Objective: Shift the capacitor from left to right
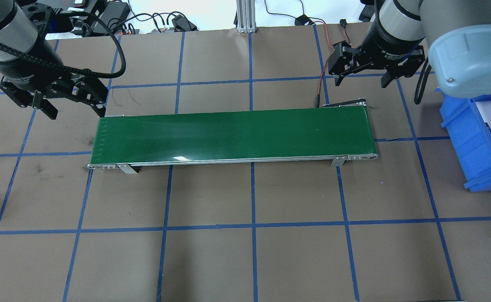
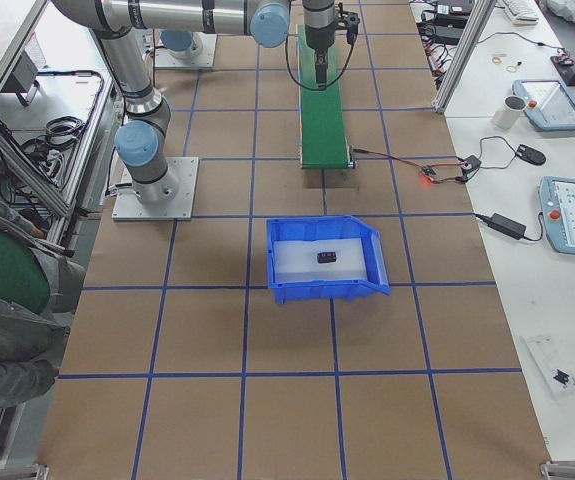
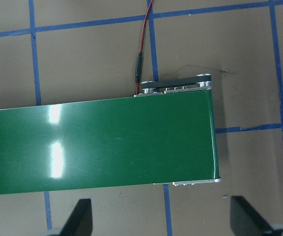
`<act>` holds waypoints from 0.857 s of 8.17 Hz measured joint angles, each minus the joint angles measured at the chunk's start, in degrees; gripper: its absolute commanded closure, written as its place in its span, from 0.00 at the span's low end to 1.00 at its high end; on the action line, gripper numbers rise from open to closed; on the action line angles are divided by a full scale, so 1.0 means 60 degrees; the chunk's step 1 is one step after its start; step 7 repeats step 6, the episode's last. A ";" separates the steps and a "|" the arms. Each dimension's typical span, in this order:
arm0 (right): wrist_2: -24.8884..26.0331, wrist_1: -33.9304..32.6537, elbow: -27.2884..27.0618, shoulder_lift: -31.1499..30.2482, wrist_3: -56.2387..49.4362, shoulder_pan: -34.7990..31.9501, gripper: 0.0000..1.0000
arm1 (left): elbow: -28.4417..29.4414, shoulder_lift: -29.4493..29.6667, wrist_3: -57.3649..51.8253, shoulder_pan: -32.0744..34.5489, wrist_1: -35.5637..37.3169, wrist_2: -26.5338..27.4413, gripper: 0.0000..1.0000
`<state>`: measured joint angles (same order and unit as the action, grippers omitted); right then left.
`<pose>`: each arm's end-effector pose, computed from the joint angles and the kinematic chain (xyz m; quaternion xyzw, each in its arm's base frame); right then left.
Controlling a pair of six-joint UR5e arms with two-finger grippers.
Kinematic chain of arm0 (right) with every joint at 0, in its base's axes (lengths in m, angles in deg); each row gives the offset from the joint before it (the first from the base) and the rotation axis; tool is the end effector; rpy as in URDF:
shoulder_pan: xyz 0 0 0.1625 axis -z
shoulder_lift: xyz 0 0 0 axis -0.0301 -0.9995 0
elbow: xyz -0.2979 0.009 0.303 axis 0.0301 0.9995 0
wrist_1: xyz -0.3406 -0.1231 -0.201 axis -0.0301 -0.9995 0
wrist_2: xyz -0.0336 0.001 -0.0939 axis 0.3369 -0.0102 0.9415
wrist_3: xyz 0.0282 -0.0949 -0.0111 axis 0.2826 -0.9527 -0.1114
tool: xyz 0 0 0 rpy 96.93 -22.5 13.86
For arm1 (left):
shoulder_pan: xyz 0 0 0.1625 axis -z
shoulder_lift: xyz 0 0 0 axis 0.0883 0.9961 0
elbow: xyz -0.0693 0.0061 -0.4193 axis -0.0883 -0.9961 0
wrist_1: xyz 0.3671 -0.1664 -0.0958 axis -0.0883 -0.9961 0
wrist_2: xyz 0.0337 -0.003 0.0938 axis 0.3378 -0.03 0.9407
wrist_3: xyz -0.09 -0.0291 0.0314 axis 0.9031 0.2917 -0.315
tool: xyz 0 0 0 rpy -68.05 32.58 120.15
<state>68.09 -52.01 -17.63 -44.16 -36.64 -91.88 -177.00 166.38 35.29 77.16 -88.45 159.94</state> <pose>0.1391 -0.5064 0.4739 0.0377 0.9964 -0.0708 0.0257 -0.0674 -0.4710 0.5009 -0.0075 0.9998 0.0162 0.0127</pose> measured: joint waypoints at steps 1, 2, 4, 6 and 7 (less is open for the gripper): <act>0.0012 -0.0004 -0.0001 0.0017 -0.0025 -0.0038 0.00 | -0.0001 -0.0002 0.0003 0.0003 0.0000 0.0015 0.00; 0.0074 -0.0019 -0.0001 0.0030 -0.0086 -0.0053 0.00 | 0.0001 0.0002 0.0003 0.0005 0.0001 0.0028 0.00; 0.0238 -0.0035 0.0007 0.0027 -0.0203 -0.0060 0.00 | -0.0008 0.0017 0.0004 0.0006 0.0012 0.0031 0.00; 0.0282 -0.0038 0.0007 0.0027 -0.0232 -0.0061 0.00 | -0.0015 0.0024 0.0004 0.0005 0.0014 0.0029 0.00; 0.0282 -0.0038 0.0007 0.0027 -0.0232 -0.0061 0.00 | -0.0015 0.0024 0.0004 0.0005 0.0014 0.0029 0.00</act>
